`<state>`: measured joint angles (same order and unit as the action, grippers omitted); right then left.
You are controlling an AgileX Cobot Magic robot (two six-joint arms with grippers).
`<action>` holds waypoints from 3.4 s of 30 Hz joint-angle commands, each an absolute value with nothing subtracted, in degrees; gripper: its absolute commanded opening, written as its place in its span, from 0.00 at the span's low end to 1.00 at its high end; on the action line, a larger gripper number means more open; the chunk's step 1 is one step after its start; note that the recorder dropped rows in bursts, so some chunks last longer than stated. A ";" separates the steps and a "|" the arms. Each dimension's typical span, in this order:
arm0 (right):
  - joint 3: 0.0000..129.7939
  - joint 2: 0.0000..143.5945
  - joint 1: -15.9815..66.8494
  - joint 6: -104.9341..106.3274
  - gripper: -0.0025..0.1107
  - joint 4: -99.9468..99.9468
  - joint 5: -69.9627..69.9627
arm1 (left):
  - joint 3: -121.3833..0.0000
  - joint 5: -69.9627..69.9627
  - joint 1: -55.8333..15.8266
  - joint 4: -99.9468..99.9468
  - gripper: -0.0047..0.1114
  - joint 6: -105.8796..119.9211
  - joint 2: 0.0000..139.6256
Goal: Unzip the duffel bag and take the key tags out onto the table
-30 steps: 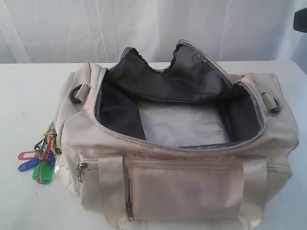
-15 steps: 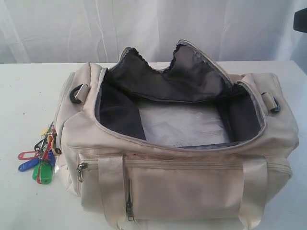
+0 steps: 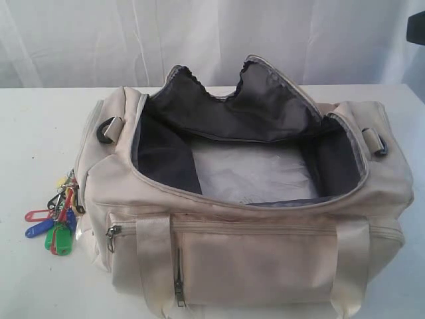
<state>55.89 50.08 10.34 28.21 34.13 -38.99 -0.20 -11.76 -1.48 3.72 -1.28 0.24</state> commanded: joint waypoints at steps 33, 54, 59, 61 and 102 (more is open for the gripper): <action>47.36 27.74 17.37 28.19 0.02 33.82 -36.93 | 0.00 -11.79 -1.33 4.37 0.04 -1.29 0.00; 30.54 4.91 17.37 28.19 0.02 31.39 -34.90 | 0.00 -11.69 -1.33 4.37 0.04 -1.29 0.00; 18.93 0.00 17.37 28.19 0.02 31.26 -29.59 | 0.00 -11.69 -1.33 4.37 0.04 -1.29 0.00; 13.91 0.00 17.37 28.19 0.02 29.95 -28.04 | 0.00 -11.57 -1.33 4.37 0.04 -1.29 0.00; 0.00 0.00 3.29 28.19 0.02 0.00 -13.21 | 0.00 -11.57 -1.33 4.37 0.04 -1.29 0.00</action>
<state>0.16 0.25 3.60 28.21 0.00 -13.69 -0.20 -11.76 -1.48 4.24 -1.28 0.24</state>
